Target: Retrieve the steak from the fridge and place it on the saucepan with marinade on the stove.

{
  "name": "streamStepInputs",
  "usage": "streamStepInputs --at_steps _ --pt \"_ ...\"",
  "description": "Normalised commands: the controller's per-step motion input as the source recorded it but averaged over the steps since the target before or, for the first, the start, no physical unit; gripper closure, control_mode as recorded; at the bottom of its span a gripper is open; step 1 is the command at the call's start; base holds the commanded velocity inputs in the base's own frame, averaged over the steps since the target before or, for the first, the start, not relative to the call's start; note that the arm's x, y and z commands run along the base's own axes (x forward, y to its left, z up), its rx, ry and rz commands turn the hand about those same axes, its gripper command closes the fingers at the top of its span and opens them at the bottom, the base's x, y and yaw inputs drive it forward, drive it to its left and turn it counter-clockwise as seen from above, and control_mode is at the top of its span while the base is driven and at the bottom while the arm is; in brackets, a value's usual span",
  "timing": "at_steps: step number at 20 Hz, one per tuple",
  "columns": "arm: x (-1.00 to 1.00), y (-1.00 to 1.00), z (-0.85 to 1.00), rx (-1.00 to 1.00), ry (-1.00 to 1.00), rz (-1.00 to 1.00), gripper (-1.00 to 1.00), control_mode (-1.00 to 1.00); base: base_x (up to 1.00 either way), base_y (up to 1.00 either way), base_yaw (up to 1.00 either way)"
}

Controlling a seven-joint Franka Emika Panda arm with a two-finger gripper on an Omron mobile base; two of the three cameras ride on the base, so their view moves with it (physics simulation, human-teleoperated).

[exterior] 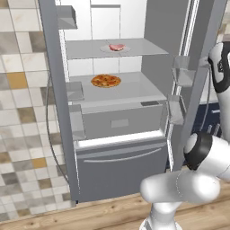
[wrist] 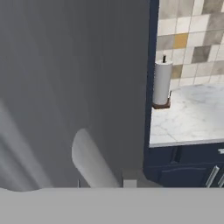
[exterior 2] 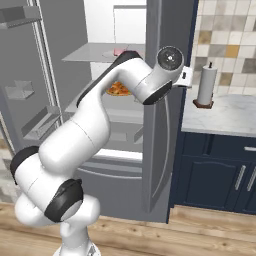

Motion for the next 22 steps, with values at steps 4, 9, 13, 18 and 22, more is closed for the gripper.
streamStepInputs --at_steps 4,9,13,18,22 --pt "-0.08 -0.21 0.0 0.0 0.0 0.0 -1.0 -1.0 0.0 0.0 0.0" --pt "0.0 0.0 0.0 0.0 0.0 0.0 -1.0 -1.0 0.0 0.0 0.0" --pt "-0.16 0.0 0.0 0.0 0.0 -0.02 -1.0 -1.0 0.0 0.0 0.0" --pt "-0.65 0.0 0.06 0.0 0.0 -0.04 -1.0 -1.0 0.0 0.0 0.0" --pt "-0.9 0.27 0.13 -0.02 0.0 0.0 -1.0 -1.0 0.0 0.0 0.0"
